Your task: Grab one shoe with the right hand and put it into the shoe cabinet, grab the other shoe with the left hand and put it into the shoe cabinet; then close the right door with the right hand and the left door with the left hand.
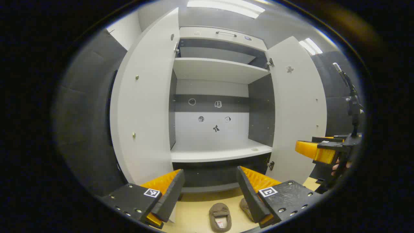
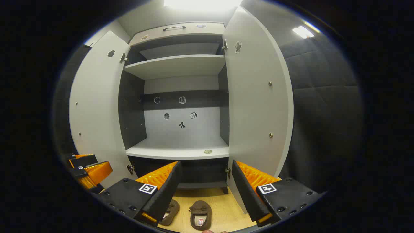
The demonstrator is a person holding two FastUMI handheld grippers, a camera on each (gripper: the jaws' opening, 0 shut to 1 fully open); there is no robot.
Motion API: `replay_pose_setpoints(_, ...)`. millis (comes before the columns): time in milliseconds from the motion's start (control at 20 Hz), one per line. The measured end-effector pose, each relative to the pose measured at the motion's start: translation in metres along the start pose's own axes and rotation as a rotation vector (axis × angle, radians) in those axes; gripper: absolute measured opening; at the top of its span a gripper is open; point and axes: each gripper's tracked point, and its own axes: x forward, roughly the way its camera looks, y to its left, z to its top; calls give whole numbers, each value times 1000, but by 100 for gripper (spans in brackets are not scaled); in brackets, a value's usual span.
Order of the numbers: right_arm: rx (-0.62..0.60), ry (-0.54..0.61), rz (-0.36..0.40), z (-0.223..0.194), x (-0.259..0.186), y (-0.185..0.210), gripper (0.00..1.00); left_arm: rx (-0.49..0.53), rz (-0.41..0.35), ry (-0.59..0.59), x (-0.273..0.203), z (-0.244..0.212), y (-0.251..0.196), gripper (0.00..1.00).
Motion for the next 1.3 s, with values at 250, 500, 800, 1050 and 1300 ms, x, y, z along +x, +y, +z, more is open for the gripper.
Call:
replay_pose_setpoints(250, 12, 14, 0, -5, -3, -1, 98, -4, 4, -14, -10, 4, 3, 94)
replay_pose_setpoints(500, 17, 56, 24, -14, 1, 4, 98, -28, 22, -4, -24, -4, 11, 94)
replay_pose_setpoints(800, 32, 123, 73, -23, 15, 13, 98, -40, 25, 22, -27, -14, 14, 100)
replay_pose_setpoints(1050, 28, 203, 86, -38, 33, 15, 98, -38, 13, 38, -29, -21, 9, 100)
replay_pose_setpoints(1300, 74, 318, 145, -68, 51, 30, 98, -40, -7, 65, -31, -34, 6, 100)
